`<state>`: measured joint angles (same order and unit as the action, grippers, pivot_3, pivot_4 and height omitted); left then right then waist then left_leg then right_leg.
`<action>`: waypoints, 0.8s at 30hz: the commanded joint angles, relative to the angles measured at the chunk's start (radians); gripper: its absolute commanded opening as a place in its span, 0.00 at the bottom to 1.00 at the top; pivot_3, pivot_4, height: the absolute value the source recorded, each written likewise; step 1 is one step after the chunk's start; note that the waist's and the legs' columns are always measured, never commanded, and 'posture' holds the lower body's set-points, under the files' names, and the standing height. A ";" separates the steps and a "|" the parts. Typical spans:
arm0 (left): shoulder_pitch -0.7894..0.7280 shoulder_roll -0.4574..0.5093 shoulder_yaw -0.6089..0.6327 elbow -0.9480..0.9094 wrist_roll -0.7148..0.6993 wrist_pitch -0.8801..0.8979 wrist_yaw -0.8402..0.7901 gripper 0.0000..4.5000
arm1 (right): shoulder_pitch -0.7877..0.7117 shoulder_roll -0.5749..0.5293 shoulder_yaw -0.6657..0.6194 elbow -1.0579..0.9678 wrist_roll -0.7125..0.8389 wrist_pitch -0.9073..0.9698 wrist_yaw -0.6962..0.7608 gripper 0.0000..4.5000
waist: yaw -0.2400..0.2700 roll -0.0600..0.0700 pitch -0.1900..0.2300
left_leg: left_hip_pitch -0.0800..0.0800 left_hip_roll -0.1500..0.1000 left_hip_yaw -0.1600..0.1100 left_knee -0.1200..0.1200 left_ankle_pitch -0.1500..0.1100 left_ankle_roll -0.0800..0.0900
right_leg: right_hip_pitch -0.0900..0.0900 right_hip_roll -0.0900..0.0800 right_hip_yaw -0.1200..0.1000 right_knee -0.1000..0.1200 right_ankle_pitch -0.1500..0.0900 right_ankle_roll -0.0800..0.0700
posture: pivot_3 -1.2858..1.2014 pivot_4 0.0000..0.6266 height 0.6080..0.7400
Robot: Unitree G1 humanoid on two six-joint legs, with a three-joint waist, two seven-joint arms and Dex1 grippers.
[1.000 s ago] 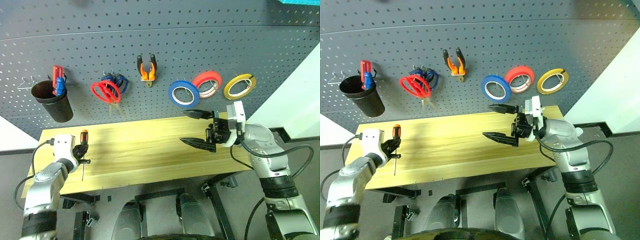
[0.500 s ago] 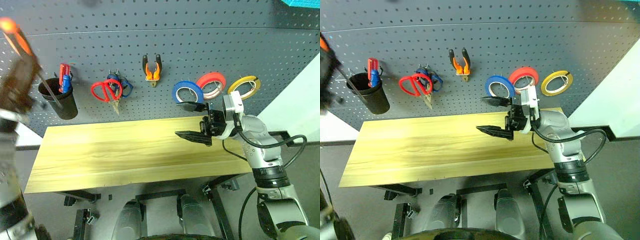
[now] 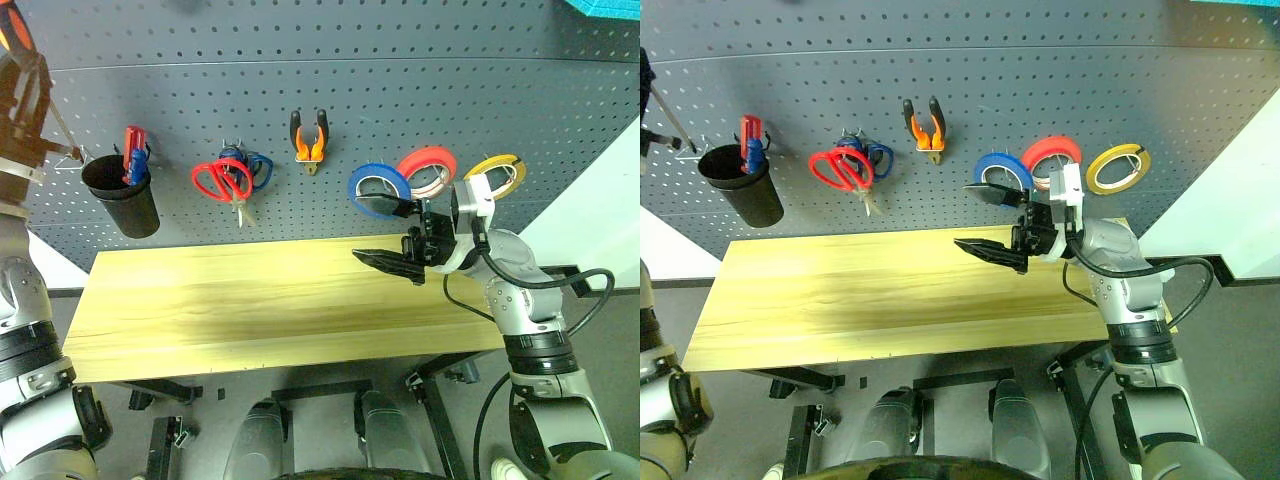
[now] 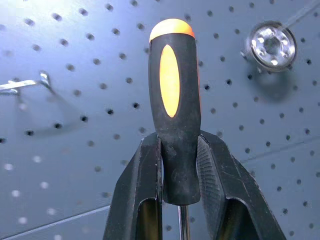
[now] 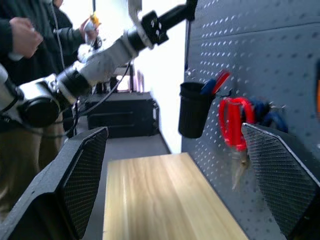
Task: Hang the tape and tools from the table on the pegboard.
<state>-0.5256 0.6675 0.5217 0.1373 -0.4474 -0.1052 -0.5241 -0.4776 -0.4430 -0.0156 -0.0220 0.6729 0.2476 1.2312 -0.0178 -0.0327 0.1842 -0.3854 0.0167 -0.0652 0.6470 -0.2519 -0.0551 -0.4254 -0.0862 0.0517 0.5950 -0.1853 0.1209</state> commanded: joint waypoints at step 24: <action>0.643 -0.056 -0.080 -0.556 -0.170 0.238 -0.129 0.72 | 0.131 -0.087 -0.031 0.046 -0.057 -0.042 0.037 1.00 | -0.005 0.001 -0.015 | 0.002 0.000 0.000 0.000 0.000 0.000 | 0.001 0.000 0.001 0.001 -0.002 -0.003 | 0.53 0.12 0.97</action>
<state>0.0691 0.6165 0.4745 -0.3651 -0.6722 0.1302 -0.6484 -0.3721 -0.5076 -0.0273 -0.0007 0.6451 0.2404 1.2491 -0.0232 -0.0314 0.1691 -0.3828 0.0169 -0.0646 0.6474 -0.2520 -0.0550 -0.4237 -0.0864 0.0523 0.5956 -0.1870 0.1179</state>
